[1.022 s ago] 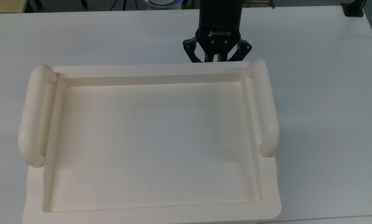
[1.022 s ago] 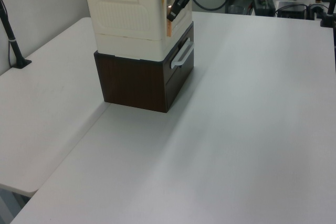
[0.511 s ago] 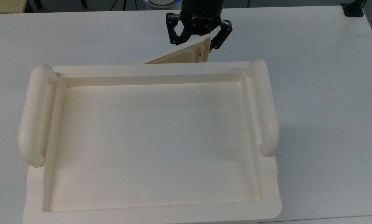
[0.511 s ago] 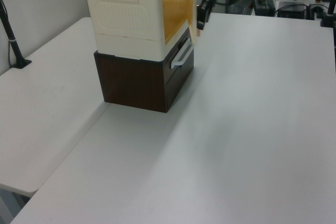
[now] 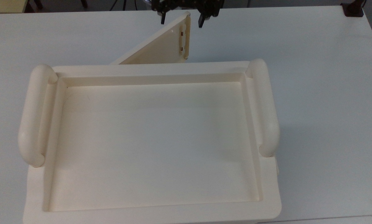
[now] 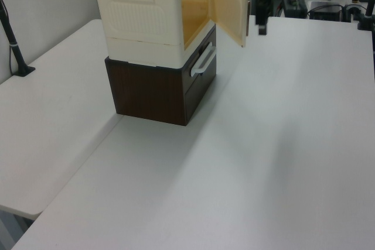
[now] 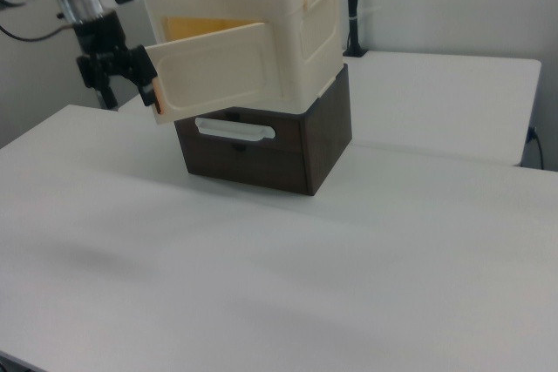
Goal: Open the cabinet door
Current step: 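Swing the door outward on its hinge, pulling the gripper away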
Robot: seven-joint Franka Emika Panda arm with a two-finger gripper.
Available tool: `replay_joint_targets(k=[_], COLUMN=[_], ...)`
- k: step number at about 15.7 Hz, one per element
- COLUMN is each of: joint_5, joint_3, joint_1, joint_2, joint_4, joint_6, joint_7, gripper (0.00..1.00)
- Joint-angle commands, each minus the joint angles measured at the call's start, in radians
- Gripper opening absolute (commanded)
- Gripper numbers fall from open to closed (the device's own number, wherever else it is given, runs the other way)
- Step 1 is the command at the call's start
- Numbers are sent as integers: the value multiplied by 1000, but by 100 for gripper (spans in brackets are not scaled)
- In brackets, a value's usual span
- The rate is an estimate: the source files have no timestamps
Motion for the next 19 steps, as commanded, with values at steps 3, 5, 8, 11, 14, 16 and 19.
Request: replay_joint_targets(k=[3,5,8,11,14,16,19], joint_5=[47,76,101,115,124,127,125], joint_3=[-21,-23,-23,-23,-21,-20,-20], joint_1=[-16,-33,-53,-62,-62,-60,-62], joint_2=[-89,-89,-83,-71,-46,-20,-11], joint_4=[64,104,154,148,145,136,124], joint_6=[-85,-74,27,133,197,204,201], joint_7=[-88,-88,-81,-76,-41,-33,-39], gripper=[100,100,100,100,100,100,100])
